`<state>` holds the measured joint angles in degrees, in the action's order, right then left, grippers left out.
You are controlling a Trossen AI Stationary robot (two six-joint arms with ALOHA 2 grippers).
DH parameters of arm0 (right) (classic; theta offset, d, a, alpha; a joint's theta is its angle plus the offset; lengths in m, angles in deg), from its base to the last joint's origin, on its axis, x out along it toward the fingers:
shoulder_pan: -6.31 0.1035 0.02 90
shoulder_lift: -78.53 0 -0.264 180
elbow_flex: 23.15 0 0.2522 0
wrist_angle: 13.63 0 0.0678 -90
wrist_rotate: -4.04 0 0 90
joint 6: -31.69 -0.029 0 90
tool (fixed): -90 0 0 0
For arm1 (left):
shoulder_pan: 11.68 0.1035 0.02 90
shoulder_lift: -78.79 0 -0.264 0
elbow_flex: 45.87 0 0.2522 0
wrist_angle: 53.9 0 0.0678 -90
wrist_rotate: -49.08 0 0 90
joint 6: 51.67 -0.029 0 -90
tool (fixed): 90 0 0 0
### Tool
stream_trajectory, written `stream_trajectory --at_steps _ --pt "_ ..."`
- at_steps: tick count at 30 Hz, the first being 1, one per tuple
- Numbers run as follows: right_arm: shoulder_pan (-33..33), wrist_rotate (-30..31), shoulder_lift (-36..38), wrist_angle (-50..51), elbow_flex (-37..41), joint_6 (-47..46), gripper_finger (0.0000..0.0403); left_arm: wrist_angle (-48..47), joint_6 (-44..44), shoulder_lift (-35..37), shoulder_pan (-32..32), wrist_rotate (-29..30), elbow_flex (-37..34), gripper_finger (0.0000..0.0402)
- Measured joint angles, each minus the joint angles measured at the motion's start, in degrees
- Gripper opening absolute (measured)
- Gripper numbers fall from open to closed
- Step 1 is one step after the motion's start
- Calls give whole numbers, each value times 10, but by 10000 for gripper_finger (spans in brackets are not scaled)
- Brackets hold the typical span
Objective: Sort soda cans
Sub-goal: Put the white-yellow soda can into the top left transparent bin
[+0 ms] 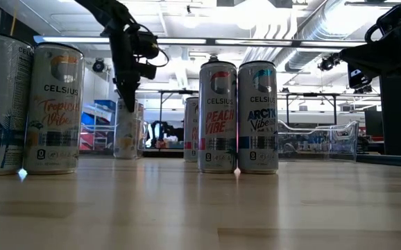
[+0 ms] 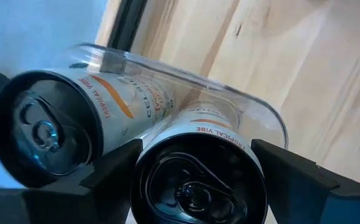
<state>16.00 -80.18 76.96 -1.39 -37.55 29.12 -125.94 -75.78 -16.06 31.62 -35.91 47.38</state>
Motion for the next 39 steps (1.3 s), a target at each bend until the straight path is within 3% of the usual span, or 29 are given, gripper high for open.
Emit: stream_trajectory --at_steps 9,19,32,39 --pt "0 0 0 0 0 0 0 2 0 0 -15 16 6 276" --pt "0 0 0 0 0 0 0 -1 40 1 -14 7 7 298" --pt "0 0 0 0 0 0 0 -4 30 4 -16 7 7 314" --pt "0 0 0 0 0 0 0 6 41 47 -32 58 7 315"
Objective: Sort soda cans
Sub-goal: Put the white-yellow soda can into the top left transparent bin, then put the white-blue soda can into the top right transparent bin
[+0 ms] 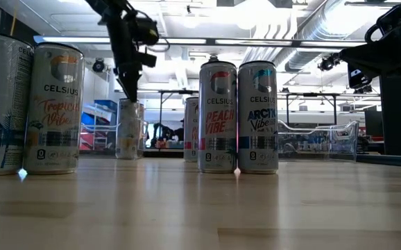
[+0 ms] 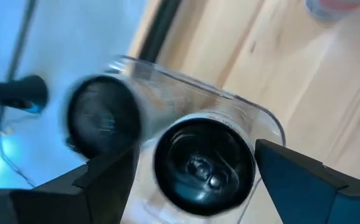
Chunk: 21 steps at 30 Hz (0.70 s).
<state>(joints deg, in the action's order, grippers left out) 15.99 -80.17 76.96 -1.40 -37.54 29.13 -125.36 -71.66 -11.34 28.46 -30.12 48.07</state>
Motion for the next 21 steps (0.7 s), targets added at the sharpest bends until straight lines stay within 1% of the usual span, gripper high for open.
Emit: stream_trajectory --at_steps 4,7,9,11,16,18,21 --pt "0 0 0 0 0 0 0 36 21 48 -14 6 0 315" --pt "0 0 0 0 0 0 0 70 92 90 -32 6 -3 315" --pt "0 0 0 0 0 0 0 105 129 123 -58 7 -22 315" --pt "0 0 0 0 0 0 0 161 140 155 -99 17 -56 315" --pt "0 0 0 0 0 0 0 365 153 214 -224 74 -173 315" --pt "0 0 0 0 0 0 0 436 155 224 -271 91 -211 315" --pt "0 0 0 0 0 0 0 517 163 222 -329 115 -260 315"
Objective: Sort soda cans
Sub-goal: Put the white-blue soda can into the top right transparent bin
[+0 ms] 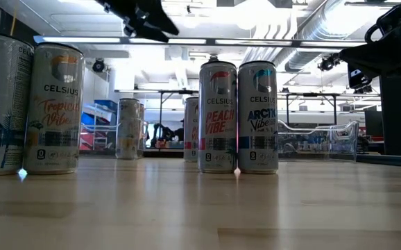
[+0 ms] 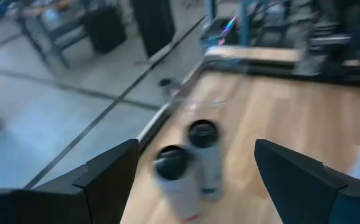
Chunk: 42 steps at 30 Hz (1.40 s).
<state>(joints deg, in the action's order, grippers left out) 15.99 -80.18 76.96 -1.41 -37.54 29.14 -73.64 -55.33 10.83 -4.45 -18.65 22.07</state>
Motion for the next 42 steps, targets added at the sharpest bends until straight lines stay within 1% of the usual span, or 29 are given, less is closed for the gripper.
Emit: stream_trajectory --at_steps 5,9,15,19,21,23,26,29,31,33,36,38,40,42 --pt "0 0 0 0 0 0 0 132 16 -24 -50 60 -68 315" --pt "0 0 0 0 0 0 0 207 39 -53 -68 69 -95 315" --pt "-1 3 0 -4 0 0 0 213 95 -91 -73 71 -96 314" --pt "-2 4 0 -9 0 0 0 223 96 -111 -75 71 -96 314" --pt "-2 0 0 -27 0 -23 0 235 96 -118 -75 70 -96 314" --pt "-2 -2 -2 -75 0 -65 0 246 93 -120 -75 71 -96 314" --pt "-2 -1 -13 -188 0 -90 0 256 81 -120 -75 70 -96 314" --pt "-2 0 -27 -298 1 -90 0 256 81 -120 -75 70 -96 314" --pt "-2 0 -45 -346 1 -84 0 257 81 -119 -75 70 -96 314" --pt "-2 8 -69 -367 1 -70 0 257 81 -119 -75 69 -96 314" --pt "-3 66 -117 -340 -5 -52 7 260 80 -119 -75 69 -96 314" --pt "-3 109 -152 -324 -16 -30 21 261 80 -119 -75 69 -96 314" --pt "-4 123 -185 -295 -40 -4 43 259 80 -119 -75 68 -96 314" --pt "-3 123 -218 -238 -74 1 73 257 79 -119 -75 68 -96 314"
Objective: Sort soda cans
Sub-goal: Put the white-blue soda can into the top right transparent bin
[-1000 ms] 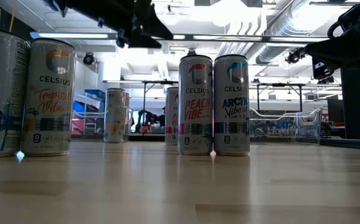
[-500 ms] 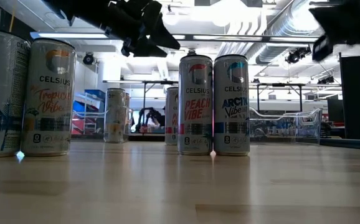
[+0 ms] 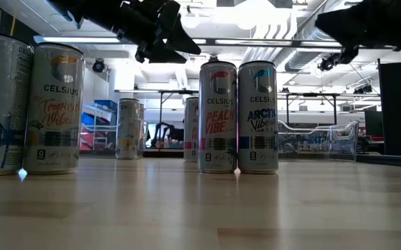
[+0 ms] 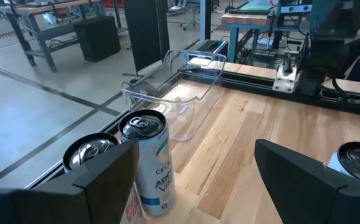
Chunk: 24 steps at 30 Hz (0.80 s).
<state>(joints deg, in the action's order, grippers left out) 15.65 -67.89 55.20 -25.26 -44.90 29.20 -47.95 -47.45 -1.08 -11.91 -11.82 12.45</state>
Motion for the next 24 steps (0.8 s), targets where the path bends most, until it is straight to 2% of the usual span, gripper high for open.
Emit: stream_trajectory --at_steps 9,13,17,24 --pt "0 -25 -176 340 -222 1 231 12 -9 0 -12 0 0 314" --pt "-13 -73 -277 449 -334 24 284 12 -9 0 -28 0 0 314" --pt "-29 -122 -389 522 -422 51 303 13 -15 0 -39 -1 0 314" --pt "-31 -142 -545 528 -510 74 305 12 -24 0 -41 0 0 314"
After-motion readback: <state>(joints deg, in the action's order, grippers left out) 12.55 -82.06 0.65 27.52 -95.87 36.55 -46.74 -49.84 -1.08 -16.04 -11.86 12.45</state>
